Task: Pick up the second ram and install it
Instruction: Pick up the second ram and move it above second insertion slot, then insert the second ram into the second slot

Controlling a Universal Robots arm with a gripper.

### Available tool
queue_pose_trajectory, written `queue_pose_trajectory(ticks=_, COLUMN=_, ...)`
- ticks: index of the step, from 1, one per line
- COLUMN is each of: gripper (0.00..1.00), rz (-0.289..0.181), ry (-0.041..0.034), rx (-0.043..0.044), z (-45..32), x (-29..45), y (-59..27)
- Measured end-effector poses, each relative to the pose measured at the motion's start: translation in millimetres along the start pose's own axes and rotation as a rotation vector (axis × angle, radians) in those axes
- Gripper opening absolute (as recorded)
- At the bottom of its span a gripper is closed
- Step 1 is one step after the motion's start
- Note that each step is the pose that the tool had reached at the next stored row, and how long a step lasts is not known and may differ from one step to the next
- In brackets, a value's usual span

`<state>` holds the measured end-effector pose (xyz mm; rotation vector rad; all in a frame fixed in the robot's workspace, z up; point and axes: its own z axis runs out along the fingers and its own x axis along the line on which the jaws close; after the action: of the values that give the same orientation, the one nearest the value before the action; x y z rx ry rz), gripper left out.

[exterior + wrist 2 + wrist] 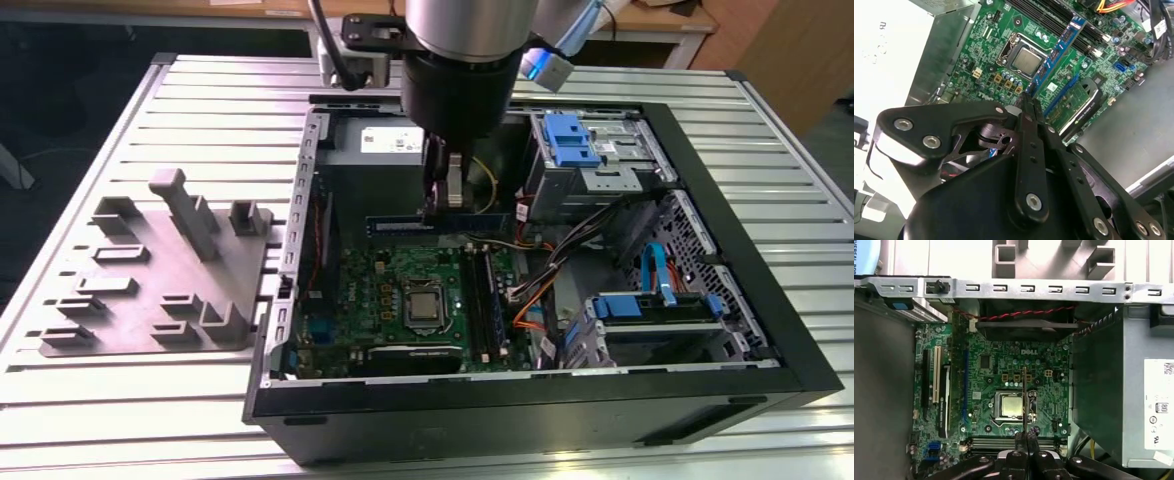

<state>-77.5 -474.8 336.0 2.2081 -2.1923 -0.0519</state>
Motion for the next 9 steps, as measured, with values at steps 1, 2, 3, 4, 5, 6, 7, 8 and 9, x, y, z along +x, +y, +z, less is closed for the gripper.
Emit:
queue_pose_trajectory(ticks=1, gripper=0.11, rz=0.000, ry=0.0000, rx=0.0000, z=1.7, x=0.0, y=-0.1)
queue_pose_trajectory(ticks=2, gripper=0.11, rz=0.000, ry=0.0000, rx=0.0000, z=3.4, x=0.0, y=-0.2)
queue_pose_trajectory(ticks=3, gripper=0.11, rz=0.000, ry=0.0000, rx=0.0000, z=4.6, x=0.0, y=-0.2)
queue_pose_trajectory(ticks=4, gripper=0.11, rz=0.000, ry=0.0001, rx=-0.0001, z=4.8, x=0.0, y=-0.2)
queue_pose_trajectory(ticks=5, gripper=0.11, rz=0.000, ry=0.0002, rx=-0.0001, z=4.8, x=0.0, y=-0.2)
queue_pose_trajectory(ticks=6, gripper=0.11, rz=0.000, ry=0.0002, rx=-0.0001, z=4.8, x=0.0, y=-0.2)
queue_pose_trajectory(ticks=7, gripper=0.11, rz=0.000, ry=0.0001, rx=-0.0001, z=4.9, x=0.0, y=-0.3)
queue_pose_trajectory(ticks=8, gripper=0.11, rz=0.000, ry=0.0001, rx=-0.0001, z=4.9, x=0.0, y=-0.4)
queue_pose_trajectory(ticks=9, gripper=0.11, rz=0.000, ry=0.0001, rx=-0.0001, z=4.9, x=0.0, y=-0.4)
